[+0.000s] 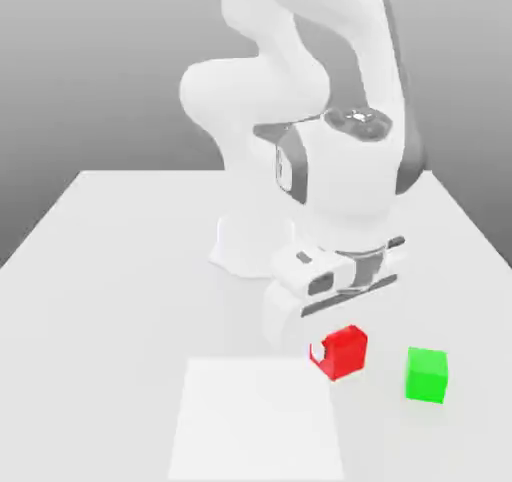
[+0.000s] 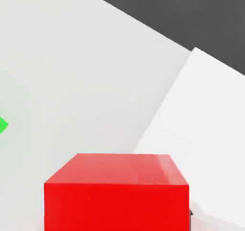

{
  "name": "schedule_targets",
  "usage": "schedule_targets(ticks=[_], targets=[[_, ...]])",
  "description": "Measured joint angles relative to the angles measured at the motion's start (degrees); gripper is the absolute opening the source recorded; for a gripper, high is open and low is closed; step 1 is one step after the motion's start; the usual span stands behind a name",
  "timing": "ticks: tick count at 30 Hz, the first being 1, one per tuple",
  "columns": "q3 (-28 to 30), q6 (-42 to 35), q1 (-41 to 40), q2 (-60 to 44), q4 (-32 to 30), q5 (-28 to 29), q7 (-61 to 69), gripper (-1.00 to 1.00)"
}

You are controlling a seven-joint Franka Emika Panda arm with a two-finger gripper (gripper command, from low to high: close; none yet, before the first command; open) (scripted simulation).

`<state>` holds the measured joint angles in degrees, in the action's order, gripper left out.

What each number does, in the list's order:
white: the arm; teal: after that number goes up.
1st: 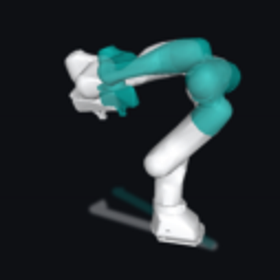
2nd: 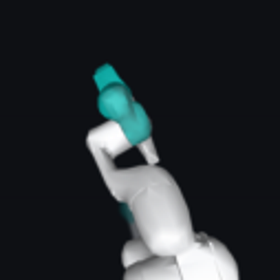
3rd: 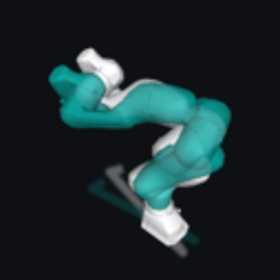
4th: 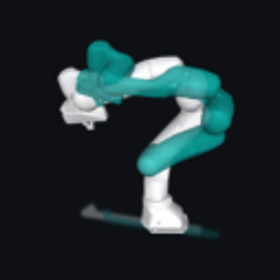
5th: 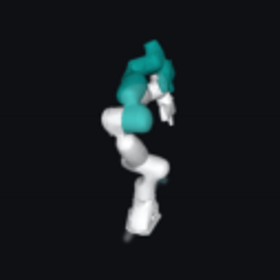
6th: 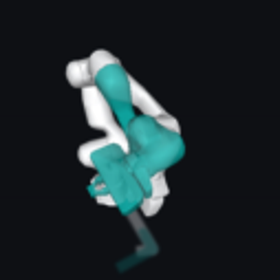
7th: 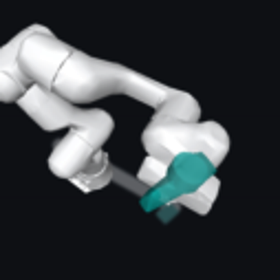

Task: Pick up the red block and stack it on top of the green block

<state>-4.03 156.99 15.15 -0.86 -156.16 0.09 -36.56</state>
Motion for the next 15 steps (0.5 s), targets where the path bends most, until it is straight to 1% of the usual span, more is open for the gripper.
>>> schedule_targets(ticks=[3,10,12,15], targets=[[-2.4,-1.6,2.0,0.7,0.8,-0.1,-7.3,-1.00],[-5.0,-5.1,9.8,2.3,2.8,-0.7,-24.3,-1.00],[-4.7,-3.0,12.1,-0.1,3.2,0.2,-26.7,-1.00],[-3.2,2.4,11.7,-5.9,3.5,2.3,-28.8,-1.00]])
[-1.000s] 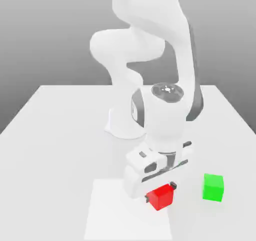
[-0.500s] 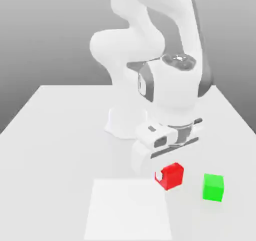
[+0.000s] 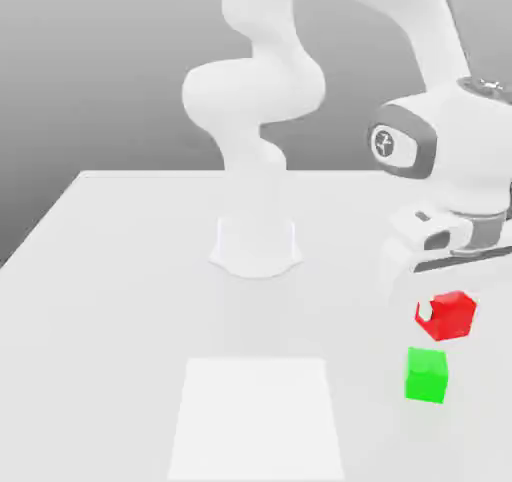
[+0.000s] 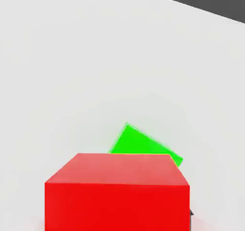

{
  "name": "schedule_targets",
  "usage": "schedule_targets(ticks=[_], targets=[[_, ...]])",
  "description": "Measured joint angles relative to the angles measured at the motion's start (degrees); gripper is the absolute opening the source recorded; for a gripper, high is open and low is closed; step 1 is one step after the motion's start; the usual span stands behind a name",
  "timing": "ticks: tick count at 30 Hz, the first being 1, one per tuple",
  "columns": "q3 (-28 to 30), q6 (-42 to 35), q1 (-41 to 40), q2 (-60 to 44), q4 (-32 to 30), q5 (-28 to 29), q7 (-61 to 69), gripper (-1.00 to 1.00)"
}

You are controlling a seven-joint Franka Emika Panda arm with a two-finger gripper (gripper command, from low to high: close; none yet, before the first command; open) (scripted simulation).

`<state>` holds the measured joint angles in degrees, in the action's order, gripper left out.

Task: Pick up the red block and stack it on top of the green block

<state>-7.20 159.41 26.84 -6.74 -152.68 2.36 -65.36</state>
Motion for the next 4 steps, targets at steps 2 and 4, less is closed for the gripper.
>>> schedule_targets(ticks=[2,4], targets=[[0.5,1.9,0.2,-2.0,0.1,0.8,-0.7,1.00],[0.5,1.9,0.2,-2.0,0.1,0.8,-0.7,1.00]])
